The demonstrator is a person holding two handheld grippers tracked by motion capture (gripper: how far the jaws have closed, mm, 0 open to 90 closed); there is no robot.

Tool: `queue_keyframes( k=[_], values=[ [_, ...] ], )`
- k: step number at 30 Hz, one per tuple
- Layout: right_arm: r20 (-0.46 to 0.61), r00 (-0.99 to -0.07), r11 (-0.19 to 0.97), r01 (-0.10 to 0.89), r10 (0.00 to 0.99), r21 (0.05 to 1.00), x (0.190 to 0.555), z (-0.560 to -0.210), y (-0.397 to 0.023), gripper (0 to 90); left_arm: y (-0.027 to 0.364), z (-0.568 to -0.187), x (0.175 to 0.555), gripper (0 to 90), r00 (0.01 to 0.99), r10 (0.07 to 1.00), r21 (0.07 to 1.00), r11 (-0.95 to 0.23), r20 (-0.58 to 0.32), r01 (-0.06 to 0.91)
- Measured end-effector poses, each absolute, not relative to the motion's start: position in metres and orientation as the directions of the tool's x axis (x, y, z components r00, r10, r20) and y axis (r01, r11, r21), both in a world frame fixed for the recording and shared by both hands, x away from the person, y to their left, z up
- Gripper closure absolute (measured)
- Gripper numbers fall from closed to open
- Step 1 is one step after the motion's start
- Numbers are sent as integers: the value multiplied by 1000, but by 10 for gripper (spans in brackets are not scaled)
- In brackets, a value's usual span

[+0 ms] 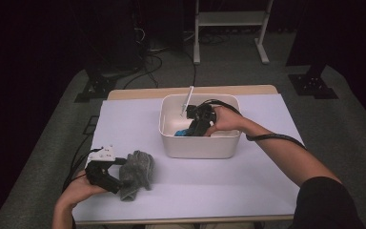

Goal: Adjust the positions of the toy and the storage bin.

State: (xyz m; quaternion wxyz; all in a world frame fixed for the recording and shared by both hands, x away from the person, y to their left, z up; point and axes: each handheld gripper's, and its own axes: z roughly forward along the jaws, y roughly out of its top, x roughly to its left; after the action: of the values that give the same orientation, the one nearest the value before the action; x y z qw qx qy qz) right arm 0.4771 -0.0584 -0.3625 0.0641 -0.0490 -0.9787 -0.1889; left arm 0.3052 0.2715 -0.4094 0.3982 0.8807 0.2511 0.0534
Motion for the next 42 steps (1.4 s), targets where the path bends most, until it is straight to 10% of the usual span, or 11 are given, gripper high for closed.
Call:
queue_keyframes(
  k=[42],
  values=[
    [135, -983, 860, 174, 124, 479, 474, -321, -80, 222, 268, -410, 302, 44, 871, 479, 724, -563, -107, 399]
  ],
)
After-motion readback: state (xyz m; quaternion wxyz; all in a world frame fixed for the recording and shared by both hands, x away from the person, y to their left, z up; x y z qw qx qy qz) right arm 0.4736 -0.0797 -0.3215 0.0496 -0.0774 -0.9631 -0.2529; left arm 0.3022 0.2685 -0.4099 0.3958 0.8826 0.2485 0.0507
